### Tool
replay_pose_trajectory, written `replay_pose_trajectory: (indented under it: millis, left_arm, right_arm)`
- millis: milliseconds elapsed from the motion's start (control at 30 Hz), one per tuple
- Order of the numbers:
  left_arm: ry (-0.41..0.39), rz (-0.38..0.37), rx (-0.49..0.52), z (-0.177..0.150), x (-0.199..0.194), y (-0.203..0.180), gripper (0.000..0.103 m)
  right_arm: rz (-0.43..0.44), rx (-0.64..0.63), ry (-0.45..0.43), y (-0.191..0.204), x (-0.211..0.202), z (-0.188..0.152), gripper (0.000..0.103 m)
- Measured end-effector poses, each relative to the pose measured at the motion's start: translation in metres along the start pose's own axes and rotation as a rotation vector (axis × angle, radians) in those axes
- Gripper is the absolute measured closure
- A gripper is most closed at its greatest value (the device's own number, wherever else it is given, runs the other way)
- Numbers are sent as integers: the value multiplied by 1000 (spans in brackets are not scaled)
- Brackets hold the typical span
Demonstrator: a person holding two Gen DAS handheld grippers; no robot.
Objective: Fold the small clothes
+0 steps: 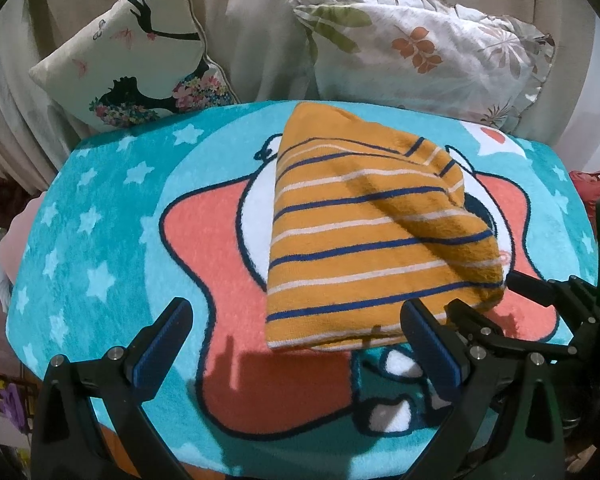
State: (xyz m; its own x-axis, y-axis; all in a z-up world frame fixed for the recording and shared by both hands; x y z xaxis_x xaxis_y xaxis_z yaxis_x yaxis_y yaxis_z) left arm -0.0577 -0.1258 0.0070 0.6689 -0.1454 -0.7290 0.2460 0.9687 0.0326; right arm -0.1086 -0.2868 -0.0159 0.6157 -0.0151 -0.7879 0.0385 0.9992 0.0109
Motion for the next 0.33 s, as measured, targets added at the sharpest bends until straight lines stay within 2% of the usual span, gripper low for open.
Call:
replay_pose_trajectory:
  millis: [333]
  left_arm:
    - [-6, -6, -4, 0, 2, -2, 0]
  right_arm:
    - [2, -11, -1, 0, 3, 2, 28]
Point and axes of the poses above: each gripper's, at about its wrist camera, not at the fingertips, and x roughly the way its jaws point, y to its left, z to its top, the point moved 9 cm from there along x, roughly the way its jaws point, and after that the axes turned 13 degrees about -y, right-handed, at the moved point
